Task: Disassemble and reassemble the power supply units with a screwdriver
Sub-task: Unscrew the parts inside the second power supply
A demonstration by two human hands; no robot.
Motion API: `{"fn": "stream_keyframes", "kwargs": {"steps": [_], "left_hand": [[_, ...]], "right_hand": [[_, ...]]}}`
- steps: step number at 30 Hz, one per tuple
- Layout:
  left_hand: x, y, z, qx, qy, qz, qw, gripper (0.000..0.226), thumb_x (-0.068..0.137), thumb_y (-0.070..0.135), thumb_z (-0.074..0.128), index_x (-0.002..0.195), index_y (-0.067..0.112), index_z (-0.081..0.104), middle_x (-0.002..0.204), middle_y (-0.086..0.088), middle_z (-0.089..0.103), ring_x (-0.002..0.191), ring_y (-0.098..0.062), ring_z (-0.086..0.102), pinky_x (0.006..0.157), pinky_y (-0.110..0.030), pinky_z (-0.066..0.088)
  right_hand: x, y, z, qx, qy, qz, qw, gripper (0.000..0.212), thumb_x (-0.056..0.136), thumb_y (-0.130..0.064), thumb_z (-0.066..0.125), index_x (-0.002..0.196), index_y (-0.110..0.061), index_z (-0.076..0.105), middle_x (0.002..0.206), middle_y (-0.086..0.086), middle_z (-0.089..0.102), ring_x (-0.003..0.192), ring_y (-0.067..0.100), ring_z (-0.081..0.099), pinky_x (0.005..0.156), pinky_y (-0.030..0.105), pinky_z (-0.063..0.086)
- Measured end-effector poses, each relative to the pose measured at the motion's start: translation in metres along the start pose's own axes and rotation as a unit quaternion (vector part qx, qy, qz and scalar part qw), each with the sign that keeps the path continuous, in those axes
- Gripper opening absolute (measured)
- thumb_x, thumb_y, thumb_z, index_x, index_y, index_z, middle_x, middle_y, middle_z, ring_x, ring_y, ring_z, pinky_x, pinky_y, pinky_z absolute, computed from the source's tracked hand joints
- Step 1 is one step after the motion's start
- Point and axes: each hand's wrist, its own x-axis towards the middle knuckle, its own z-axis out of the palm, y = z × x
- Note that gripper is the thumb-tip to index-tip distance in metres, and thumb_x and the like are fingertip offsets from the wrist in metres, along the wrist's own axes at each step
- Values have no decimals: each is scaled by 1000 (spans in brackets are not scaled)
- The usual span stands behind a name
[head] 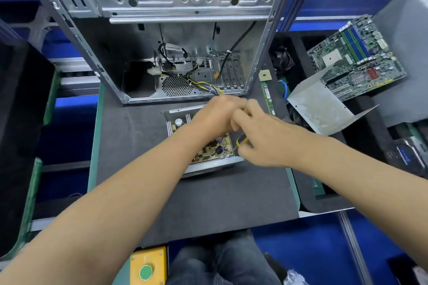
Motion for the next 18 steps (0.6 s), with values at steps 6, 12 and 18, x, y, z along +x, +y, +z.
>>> {"fn": "stream_keyframes", "kwargs": {"steps": [6,12,18], "left_hand": [[-72,-27,-40,-310,235,-163,906,20,89,6,70,85,26,69,71,12,67,69,-3,63,70,-15,51],[-148,-57,-34,-457,313,-261,790,28,97,6,61,88,25,78,77,4,72,68,-10,63,66,-19,53],[-182,-62,-8,-552,327,-320,697,31,101,10,56,83,24,77,78,3,70,69,-11,64,64,-21,51]], "right_hand": [[11,-2,2,-170,30,8,985,27,105,-42,36,99,-18,48,86,5,49,85,32,61,59,34,37],[15,-3,-3,-14,-53,28,998,16,96,-23,49,111,-18,46,106,3,40,76,31,54,76,42,50],[13,2,7,-141,9,95,985,43,96,-59,30,96,-23,53,68,-2,41,73,28,53,59,33,40]]}}
